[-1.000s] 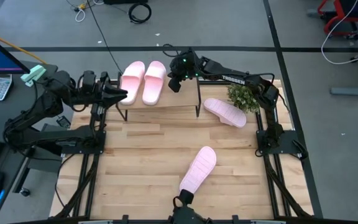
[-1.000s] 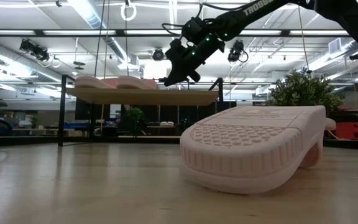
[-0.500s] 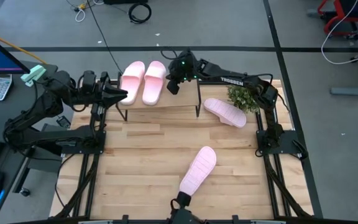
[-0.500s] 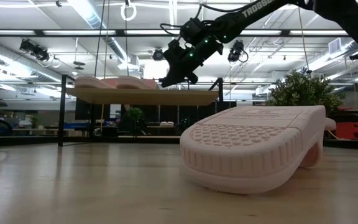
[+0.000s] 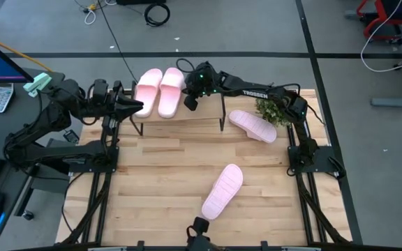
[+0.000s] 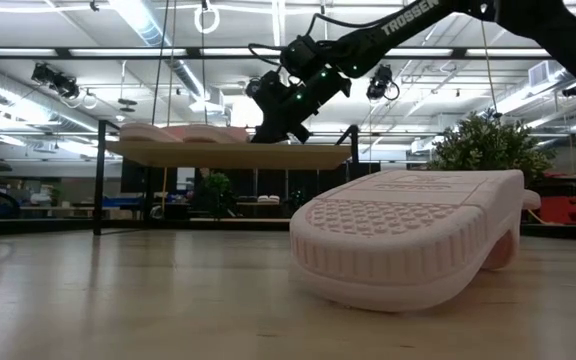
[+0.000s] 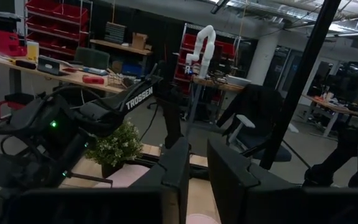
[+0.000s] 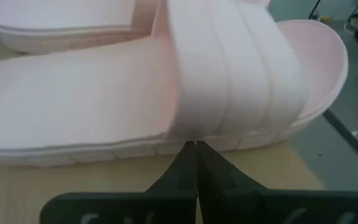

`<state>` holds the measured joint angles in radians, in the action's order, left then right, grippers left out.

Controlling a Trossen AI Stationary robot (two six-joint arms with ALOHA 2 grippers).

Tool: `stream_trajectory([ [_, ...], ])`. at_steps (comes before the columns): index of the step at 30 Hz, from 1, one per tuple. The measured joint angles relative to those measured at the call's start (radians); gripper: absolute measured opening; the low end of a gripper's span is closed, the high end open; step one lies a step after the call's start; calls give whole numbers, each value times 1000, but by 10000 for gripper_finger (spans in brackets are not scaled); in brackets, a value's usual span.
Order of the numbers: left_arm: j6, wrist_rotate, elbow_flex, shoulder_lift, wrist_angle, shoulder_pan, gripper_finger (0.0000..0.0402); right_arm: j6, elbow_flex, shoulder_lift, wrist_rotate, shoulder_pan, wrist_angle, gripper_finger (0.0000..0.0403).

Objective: Pick and place slides into the shelf
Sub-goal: Put the pink slides on the shelf

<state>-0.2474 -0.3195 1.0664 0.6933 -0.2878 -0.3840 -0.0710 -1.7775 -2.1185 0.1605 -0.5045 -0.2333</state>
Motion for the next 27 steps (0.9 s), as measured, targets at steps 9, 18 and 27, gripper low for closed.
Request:
stream_trajectory([
  [9,-2,0,0,0,-2,0,62,-10,0,0,6,-4,50,0],
  [18,-1,0,0,0,-2,0,58,0,0,0,33,-3,48,0],
  [27,1,0,0,0,-18,0,70,22,-1,17,-14,0,39,29],
])
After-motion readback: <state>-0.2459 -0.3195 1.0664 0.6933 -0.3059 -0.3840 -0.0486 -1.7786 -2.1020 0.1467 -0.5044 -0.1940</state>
